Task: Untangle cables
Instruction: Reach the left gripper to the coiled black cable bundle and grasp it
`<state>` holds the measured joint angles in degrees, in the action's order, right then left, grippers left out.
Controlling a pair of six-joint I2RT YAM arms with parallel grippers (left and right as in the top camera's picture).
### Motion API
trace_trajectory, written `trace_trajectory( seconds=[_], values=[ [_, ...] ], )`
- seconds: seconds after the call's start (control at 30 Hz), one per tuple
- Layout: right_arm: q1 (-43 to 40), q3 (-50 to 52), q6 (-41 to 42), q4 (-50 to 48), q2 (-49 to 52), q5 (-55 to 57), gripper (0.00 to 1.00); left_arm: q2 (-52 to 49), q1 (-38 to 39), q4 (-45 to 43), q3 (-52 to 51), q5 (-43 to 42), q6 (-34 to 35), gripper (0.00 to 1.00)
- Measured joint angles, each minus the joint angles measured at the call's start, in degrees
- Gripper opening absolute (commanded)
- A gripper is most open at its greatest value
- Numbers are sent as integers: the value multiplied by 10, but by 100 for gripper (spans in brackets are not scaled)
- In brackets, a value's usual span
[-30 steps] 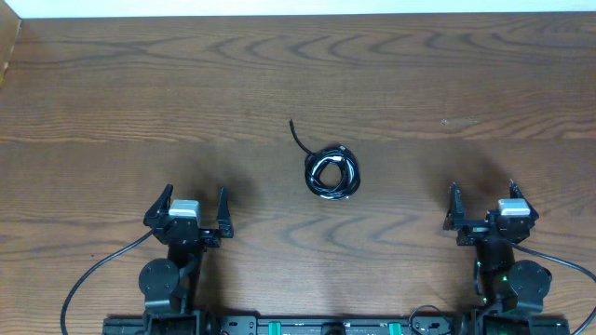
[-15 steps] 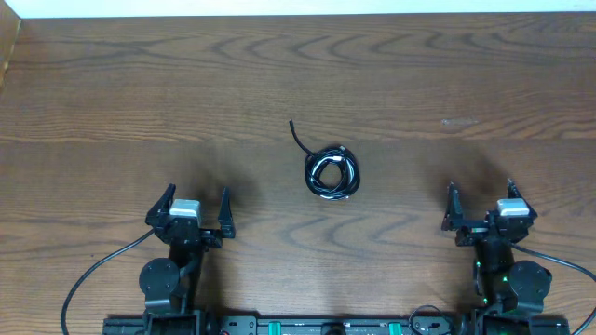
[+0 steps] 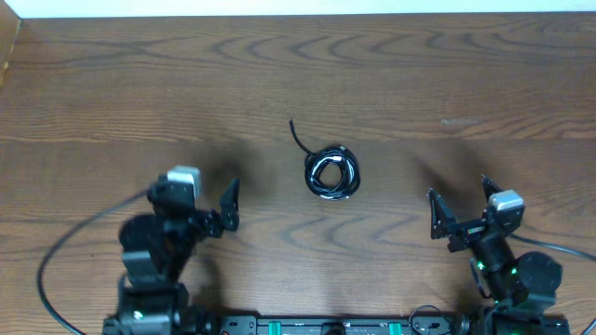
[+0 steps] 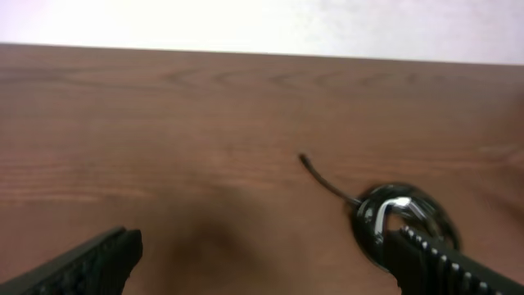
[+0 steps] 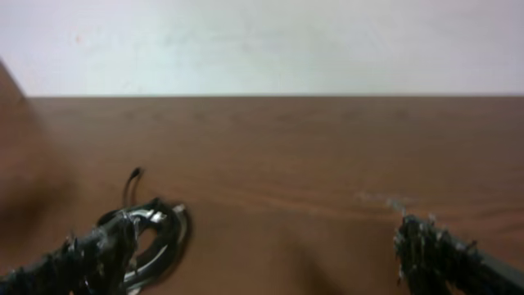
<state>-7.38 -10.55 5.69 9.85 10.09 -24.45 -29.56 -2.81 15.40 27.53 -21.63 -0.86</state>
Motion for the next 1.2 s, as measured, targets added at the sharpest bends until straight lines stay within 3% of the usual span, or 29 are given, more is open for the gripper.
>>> trace_trajectory(
  seconds=[0.27, 0.63, 0.77, 1.07, 1.2],
  values=[
    [0, -181, -21, 123, 186, -25, 99, -170, 49, 149, 241, -22, -5, 99],
    [0, -426, -103, 331, 465, -36, 99, -446, 155, 304, 477, -25, -11, 99],
    [0, -458, -105, 346, 538, -57, 99, -528, 186, 296, 496, -25, -11, 99],
    [0, -458, -88, 347, 601, -123, 99, -684, 224, 267, 497, -36, -8, 98],
    [0, -458, -86, 347, 608, -134, 98, -742, 228, 258, 497, -37, -5, 83]
  ],
)
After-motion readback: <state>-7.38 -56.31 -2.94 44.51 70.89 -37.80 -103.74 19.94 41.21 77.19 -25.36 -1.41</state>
